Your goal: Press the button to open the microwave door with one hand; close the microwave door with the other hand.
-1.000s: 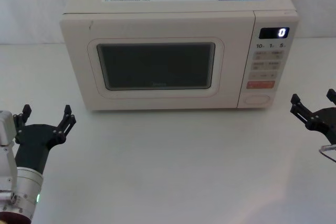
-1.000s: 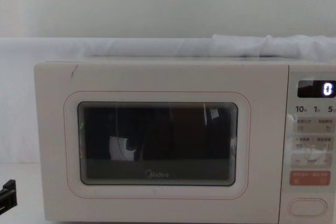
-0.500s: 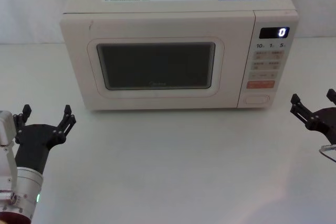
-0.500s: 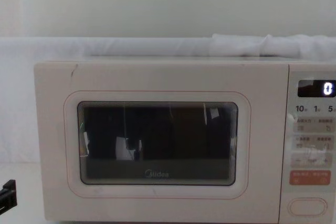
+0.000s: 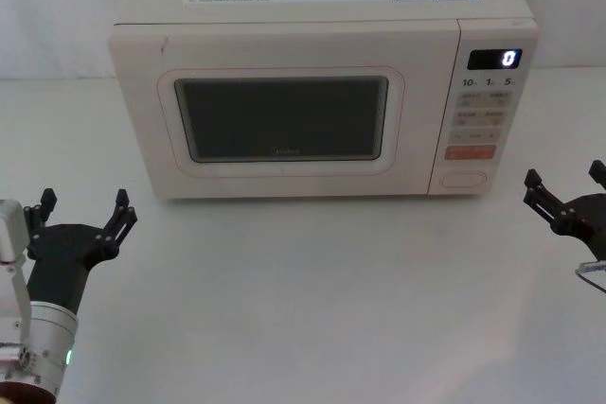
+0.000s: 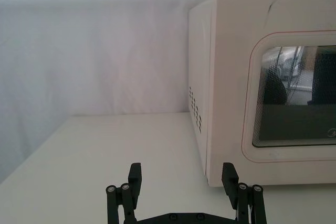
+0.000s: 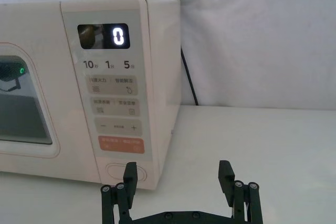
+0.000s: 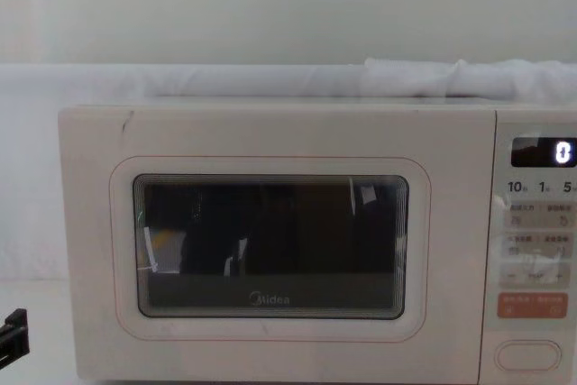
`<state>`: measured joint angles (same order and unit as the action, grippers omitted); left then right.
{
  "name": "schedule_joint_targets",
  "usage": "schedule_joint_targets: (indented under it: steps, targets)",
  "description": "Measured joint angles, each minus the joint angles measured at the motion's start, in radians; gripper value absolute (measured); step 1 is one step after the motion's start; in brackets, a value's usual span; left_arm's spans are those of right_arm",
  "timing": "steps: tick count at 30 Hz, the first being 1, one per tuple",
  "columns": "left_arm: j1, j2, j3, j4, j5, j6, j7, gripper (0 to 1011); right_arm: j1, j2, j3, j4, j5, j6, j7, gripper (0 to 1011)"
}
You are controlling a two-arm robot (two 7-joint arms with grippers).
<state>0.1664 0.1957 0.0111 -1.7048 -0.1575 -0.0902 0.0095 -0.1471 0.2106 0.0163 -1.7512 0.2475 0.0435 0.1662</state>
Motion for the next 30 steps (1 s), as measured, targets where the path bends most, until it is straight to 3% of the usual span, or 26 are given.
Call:
schedule_joint_targets:
  steps: [30]
  targets:
    - [0.0, 0.0, 0.0, 0.0, 0.0, 0.0, 0.0, 1001, 0.0, 0.0, 0.0, 0.0, 0.0, 0.0, 0.0, 1000]
